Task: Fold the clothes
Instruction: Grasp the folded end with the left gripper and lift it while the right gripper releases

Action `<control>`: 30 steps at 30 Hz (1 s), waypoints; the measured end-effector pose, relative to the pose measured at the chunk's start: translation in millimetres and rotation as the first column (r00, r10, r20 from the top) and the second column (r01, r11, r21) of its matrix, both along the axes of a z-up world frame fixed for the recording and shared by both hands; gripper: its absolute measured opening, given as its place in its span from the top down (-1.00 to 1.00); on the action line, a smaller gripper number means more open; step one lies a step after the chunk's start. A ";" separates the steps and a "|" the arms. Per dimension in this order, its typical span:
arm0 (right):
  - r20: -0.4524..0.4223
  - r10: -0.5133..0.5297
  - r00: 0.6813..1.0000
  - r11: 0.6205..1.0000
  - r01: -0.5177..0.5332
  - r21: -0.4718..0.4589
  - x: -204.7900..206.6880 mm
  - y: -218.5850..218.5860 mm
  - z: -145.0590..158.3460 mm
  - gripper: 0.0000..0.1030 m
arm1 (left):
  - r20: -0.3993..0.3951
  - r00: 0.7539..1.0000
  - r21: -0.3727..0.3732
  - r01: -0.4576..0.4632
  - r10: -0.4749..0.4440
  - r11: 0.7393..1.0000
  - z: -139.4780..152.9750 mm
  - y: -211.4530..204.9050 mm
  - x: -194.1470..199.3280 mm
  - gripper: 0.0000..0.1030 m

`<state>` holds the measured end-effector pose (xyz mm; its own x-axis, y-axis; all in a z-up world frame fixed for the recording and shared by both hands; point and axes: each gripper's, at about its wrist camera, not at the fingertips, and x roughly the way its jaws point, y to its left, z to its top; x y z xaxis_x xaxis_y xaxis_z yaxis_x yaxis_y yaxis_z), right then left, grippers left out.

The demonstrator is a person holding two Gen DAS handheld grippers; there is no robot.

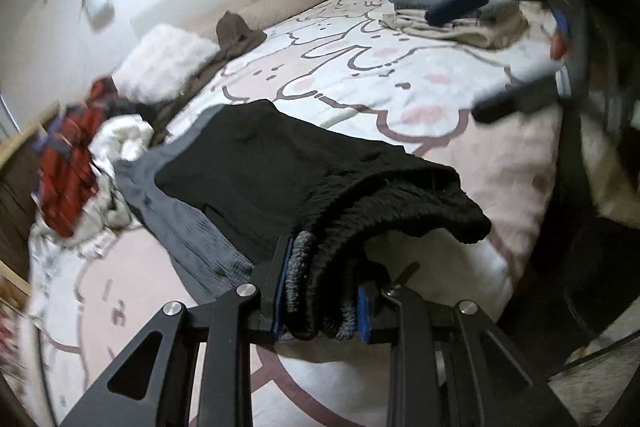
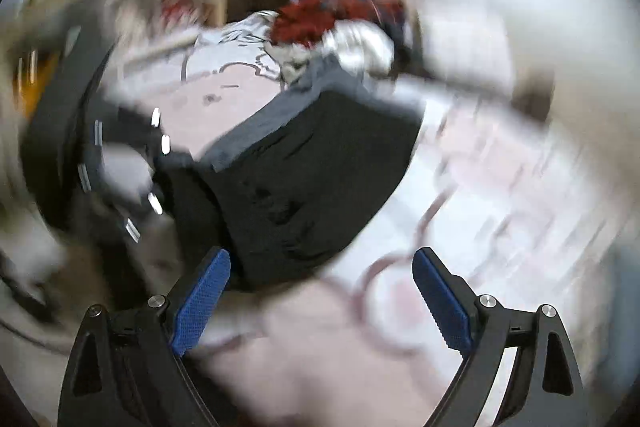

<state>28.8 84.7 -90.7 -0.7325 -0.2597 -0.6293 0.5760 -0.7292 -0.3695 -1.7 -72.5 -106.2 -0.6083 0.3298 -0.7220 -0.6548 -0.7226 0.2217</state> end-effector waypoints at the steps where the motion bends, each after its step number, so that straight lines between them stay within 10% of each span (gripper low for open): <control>1: -0.101 0.052 0.993 0.996 -0.044 0.083 11.1 -9.0 -7.1 -0.80 | 0.017 1.000 0.017 0.000 0.000 1.000 0.1 -0.9 -2.0 0.49; 4: -0.306 0.226 0.925 0.949 -0.138 0.284 36.8 -34.4 -44.9 -0.80 | 0.051 0.999 0.050 0.004 -0.006 0.999 0.7 -2.1 -5.2 0.49; 11: -0.380 0.393 0.837 0.850 -0.173 0.497 33.8 -60.7 -109.9 -0.80 | 0.087 0.996 0.094 -0.004 -0.004 0.996 7.0 -6.2 -13.2 0.49; 22: -0.566 0.361 0.741 0.845 -0.003 0.535 -9.3 -71.6 -128.0 -0.78 | 0.091 0.993 0.071 0.067 -0.074 0.995 9.0 -6.5 -7.0 0.49; 24: -0.549 0.359 0.755 0.855 -0.030 0.519 -15.0 -66.1 -117.5 -0.45 | 0.051 0.996 0.040 0.074 -0.076 0.996 6.2 -5.7 0.7 0.49; 26: -0.516 0.358 0.778 0.864 -0.066 0.500 -19.9 -58.3 -105.2 0.48 | 0.009 0.997 0.007 0.078 -0.078 0.997 3.6 -4.8 9.2 0.49; 30: -0.436 0.392 0.810 0.856 -0.148 0.495 -16.5 -43.2 -85.4 0.61 | -0.144 0.979 -0.135 0.123 -0.143 0.983 -6.3 13.2 35.9 0.43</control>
